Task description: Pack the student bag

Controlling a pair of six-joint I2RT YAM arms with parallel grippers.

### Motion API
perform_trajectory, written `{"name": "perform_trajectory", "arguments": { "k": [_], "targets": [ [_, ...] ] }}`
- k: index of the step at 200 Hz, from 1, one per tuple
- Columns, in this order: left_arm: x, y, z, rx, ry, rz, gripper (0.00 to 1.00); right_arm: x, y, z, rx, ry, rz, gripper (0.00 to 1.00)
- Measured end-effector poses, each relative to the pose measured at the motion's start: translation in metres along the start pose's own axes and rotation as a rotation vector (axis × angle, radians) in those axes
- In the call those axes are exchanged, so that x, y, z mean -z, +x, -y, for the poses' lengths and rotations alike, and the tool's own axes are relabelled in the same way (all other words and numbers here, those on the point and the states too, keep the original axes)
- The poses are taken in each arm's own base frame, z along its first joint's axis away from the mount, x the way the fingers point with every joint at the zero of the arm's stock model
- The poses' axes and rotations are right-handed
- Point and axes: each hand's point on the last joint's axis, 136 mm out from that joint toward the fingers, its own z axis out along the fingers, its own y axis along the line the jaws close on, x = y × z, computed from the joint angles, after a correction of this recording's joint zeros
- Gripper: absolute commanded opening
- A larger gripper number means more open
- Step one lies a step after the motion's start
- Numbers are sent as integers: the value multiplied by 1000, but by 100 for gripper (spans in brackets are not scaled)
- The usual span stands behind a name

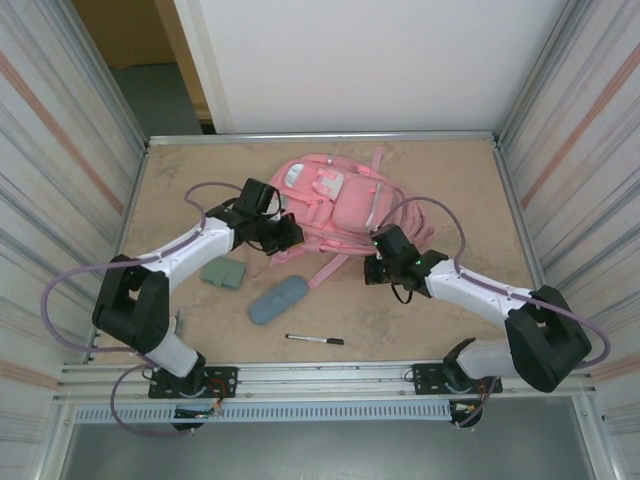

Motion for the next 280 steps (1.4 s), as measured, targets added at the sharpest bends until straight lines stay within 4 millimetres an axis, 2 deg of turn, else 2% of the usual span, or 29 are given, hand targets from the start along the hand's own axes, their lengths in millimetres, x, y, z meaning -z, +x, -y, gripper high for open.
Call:
{"name": "perform_trajectory", "arguments": {
  "k": [16, 33, 46, 61, 68, 81, 86, 103, 124, 134, 144, 165, 181, 202, 233, 257, 266, 280],
  "targets": [
    [0, -14, -9, 16, -2, -18, 0, 2, 0, 4, 3, -6, -8, 0],
    [1, -43, -29, 51, -29, -10, 0, 2, 6, 4, 22, -19, -39, 0],
    [-1, -65, -42, 70, -49, -8, 0, 3, 10, -5, 59, -51, -61, 0],
    [-8, -85, -49, 66, -60, -5, 0, 3, 16, -26, 121, -101, -92, 0],
    [-12, -92, -51, 62, -63, -1, 6, 3, 18, -36, 152, -119, -105, 0],
    [-19, -102, -54, 47, -70, 9, 33, 2, 20, -54, 191, -143, -131, 0],
    [-21, -107, -56, 49, -72, 17, 38, 1, 20, -59, 200, -151, -140, 0],
    [-26, -120, -59, 58, -71, 35, 40, -2, 22, -78, 229, -177, -169, 0],
    [-26, -124, -60, 70, -58, 50, 41, -6, 20, -98, 251, -208, -187, 0],
    [-23, -120, -60, 66, -52, 59, 43, -9, 16, -107, 259, -219, -189, 0],
    [-19, -106, -63, 70, -53, 60, 47, -11, 12, -113, 262, -224, -188, 0],
    [-1, -58, -64, 87, -56, 60, 57, -14, 10, -121, 268, -240, -196, 0],
    [13, -16, -53, 77, -37, 55, 59, -17, 10, -125, 270, -250, -207, 0],
    [18, 15, -33, 50, -1, 56, 63, -20, 12, -130, 275, -273, -222, 0],
    [10, 25, -12, 26, 10, 89, 63, -22, 15, -138, 286, -305, -226, 0],
    [-5, 23, -10, 51, 9, 99, 60, -21, 17, -144, 286, -319, -222, 0],
    [-11, 20, -11, 63, 15, 108, 52, -21, 19, -146, 288, -326, -222, 0],
    [-22, 16, -14, 83, 18, 109, 25, -21, 21, -150, 299, -332, -218, 0]
  ]
}}
